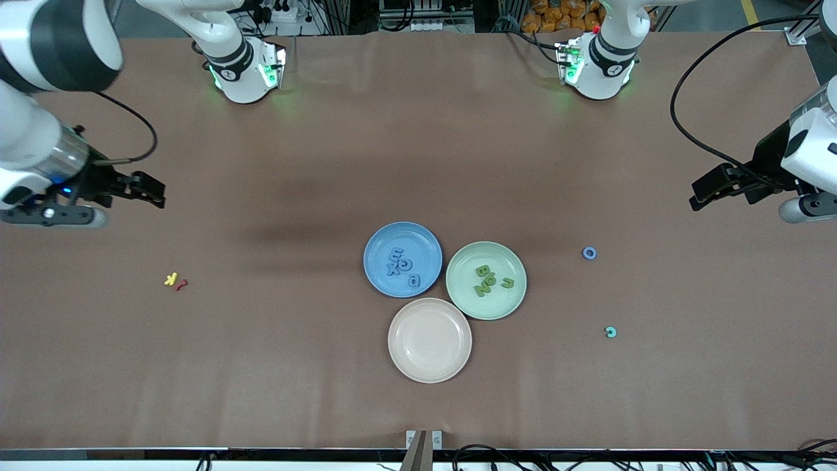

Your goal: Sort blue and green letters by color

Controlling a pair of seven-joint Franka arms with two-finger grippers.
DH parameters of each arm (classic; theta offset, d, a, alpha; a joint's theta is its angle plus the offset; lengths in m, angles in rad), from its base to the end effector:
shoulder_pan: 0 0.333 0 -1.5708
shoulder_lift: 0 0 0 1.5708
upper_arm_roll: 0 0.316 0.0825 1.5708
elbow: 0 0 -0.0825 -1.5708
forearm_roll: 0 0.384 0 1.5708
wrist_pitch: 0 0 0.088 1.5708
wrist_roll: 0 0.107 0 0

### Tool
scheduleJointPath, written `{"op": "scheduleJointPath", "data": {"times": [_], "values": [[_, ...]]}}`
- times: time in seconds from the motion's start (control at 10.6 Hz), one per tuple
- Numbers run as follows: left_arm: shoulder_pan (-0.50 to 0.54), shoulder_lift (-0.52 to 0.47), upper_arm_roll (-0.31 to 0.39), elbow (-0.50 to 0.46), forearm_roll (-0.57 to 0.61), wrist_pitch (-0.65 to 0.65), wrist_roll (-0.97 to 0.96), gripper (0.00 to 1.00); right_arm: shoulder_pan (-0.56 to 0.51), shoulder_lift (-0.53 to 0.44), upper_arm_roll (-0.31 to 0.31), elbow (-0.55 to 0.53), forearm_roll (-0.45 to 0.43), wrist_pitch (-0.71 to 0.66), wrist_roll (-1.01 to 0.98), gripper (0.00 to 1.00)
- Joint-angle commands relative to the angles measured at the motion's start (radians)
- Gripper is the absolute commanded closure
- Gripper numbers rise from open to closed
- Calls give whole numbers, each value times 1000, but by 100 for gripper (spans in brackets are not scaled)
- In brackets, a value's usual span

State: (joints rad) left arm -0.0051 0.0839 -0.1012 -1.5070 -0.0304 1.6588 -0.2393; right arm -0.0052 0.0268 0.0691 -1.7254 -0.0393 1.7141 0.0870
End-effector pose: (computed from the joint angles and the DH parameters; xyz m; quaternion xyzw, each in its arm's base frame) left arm 0.5858 -0.0629 0.6153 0.9969 0.0675 0.0303 0.0250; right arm 0.5665 0.0322 0.5484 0.9996 -0.0084 -0.0176 0.0198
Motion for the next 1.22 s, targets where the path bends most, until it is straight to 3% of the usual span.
{"op": "scheduleJointPath", "data": {"times": [0.0,0.38,0.56,1.13], "values": [[0,-10,2,-10,-5,9,23,0,16,-1,-55,146,21,-128,-21,0],[0,-10,2,-9,-5,9,23,0,39,-2,-124,216,27,-171,-61,0],[0,-10,2,-10,-5,9,23,0,39,-2,-141,221,91,-163,-58,0],[0,-10,2,-10,-5,9,23,0,51,-4,-137,222,78,-151,-66,0]]}}
